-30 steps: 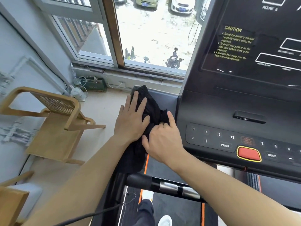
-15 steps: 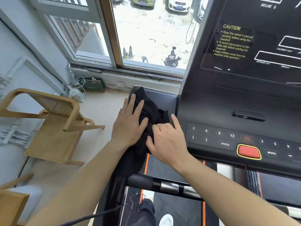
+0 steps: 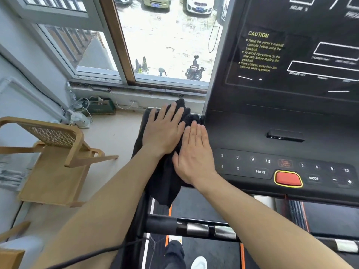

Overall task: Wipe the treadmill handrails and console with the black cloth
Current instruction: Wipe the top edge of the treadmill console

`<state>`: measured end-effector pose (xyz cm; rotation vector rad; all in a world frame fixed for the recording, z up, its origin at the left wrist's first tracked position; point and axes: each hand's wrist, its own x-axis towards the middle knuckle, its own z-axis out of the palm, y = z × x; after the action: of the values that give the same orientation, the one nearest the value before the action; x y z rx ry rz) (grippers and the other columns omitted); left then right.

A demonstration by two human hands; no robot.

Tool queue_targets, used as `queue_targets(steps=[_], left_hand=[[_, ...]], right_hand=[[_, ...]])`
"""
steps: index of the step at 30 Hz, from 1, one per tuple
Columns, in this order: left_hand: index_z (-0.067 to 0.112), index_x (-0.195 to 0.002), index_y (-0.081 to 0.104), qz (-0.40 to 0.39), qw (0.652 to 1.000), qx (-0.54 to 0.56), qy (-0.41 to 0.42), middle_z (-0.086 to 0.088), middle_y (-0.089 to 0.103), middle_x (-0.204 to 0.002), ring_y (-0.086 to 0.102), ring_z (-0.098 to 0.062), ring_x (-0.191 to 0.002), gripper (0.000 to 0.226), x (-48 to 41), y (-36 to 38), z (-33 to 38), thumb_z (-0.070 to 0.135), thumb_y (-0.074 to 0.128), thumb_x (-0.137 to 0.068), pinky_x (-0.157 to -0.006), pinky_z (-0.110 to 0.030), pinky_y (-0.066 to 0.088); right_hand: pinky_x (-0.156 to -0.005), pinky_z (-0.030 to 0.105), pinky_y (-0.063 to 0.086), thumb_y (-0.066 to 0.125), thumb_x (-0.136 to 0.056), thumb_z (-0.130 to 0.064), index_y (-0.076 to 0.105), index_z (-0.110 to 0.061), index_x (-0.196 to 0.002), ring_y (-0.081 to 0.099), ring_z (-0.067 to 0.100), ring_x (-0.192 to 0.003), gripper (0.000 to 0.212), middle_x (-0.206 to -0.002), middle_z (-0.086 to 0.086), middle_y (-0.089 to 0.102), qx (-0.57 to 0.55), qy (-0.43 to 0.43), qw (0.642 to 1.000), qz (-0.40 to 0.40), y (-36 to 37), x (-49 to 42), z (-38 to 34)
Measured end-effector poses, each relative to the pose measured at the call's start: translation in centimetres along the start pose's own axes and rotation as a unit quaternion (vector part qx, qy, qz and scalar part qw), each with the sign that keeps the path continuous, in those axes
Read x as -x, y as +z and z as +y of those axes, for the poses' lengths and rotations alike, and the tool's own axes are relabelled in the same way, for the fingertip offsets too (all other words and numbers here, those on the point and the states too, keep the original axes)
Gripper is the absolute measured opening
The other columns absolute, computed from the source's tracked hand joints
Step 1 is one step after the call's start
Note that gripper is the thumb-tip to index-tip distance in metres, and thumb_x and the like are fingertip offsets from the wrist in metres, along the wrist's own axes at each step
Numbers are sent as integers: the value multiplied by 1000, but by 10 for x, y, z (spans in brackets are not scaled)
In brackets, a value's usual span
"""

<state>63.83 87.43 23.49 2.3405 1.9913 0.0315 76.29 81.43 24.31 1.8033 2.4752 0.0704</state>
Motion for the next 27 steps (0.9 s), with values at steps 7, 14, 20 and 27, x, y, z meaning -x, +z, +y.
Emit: queue_targets(steps=[7, 14, 20, 27], left_hand=[[22, -160, 14, -7, 1000, 8, 18, -3, 7, -168, 6, -22, -154, 63, 80, 9, 3, 49, 10, -103, -123, -47, 5], [10, -157, 21, 7, 1000, 5, -15, -11, 14, -166, 14, -24, -154, 67, 148, 17, 14, 49, 21, -103, -123, -48, 16], [15, -155, 30, 2, 1000, 7, -2, -7, 23, -165, 23, -24, -151, 73, 192, 14, 15, 38, 54, -91, -121, -45, 23], [10, -113, 64, 137, 973, 148, -114, -11, 59, -126, 56, -35, -109, 44, 228, 4, 20, 8, 71, -70, -89, -49, 51]], right_hand=[[-123, 51, 2, 26, -95, -49, 21, 14, -149, 12, 45, -150, 84, -157, 38, 14, -24, -58, 998, 5, 6, 61, 3], [-123, 54, 11, 41, -100, -33, 22, 9, -152, 18, 42, -150, 69, -159, 31, 18, 18, -109, 994, 16, 16, 95, 12], [-101, 40, 43, 67, -76, -4, 68, -11, -92, 67, 27, -95, 18, -102, 9, 73, -22, -182, 973, 141, 7, 96, 30], [-68, 37, 44, 73, -73, -11, 58, -18, -89, 58, 26, -77, 23, -81, -1, 63, -173, -113, 977, 45, -22, 121, 21]])
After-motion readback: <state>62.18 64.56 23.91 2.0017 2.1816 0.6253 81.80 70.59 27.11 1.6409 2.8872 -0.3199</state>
